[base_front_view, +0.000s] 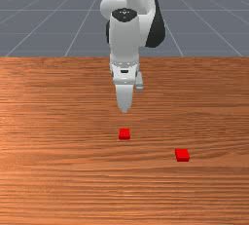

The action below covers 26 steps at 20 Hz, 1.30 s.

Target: Stack all the cube

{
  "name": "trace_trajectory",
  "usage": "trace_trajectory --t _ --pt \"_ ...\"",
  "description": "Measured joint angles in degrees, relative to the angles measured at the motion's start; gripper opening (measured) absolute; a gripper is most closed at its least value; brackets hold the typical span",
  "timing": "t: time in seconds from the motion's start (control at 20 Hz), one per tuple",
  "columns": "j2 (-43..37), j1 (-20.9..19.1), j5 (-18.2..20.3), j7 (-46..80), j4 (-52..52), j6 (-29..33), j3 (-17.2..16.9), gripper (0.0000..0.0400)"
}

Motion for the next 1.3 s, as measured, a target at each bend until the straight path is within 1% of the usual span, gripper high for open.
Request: trace_trajectory --t 0.2,0.25,0.3,0.35,0.4,0.45,0.55,0.65,0.7,0.75,0.8,0.85,0.9,1.0,1.3 --pt "-0.39 0.16 0.57 2.36 -0.29 -0.16 -0.38 0.0400" --pt "-4.02 0.69 2.06 10.80 -3.85 -2.16 -1.79 0.0245" --pt "-7.04 0.74 3.66 19.45 -5.48 -3.94 -3.28 0.0150" --pt "-8.97 0.76 5.27 28.53 -6.39 -4.95 -4.63 0.0092" --pt "-10.14 0.91 6.90 38.00 -7.12 -5.32 -5.76 0.0056" --pt "-10.77 1.21 8.69 47.59 -7.72 -5.03 -6.70 0.0034" --pt "-11.61 2.05 11.91 65.25 -9.12 -3.55 -8.15 0.0013" --pt "-12.01 2.41 13.46 72.84 -10.02 -2.38 -8.69 0.0005" --pt "-12.06 2.51 13.80 74.43 -10.34 -2.15 -8.78 0.0160" --pt "-12.17 2.57 14.05 75.22 -10.72 -1.73 -8.82 0.0254" --pt "-12.12 2.61 14.19 75.74 -10.92 -1.37 -8.87 0.0311" --pt "-11.83 2.62 14.30 76.19 -10.96 -1.02 -8.91 0.0346" --pt "-11.39 2.63 14.43 76.46 -11.00 -0.30 -8.90 0.0367" --pt "-10.04 2.71 14.94 76.50 -11.26 2.95 -8.78 0.0388" --pt "1.97 2.50 17.23 75.72 -8.25 11.74 -7.45 0.0399"
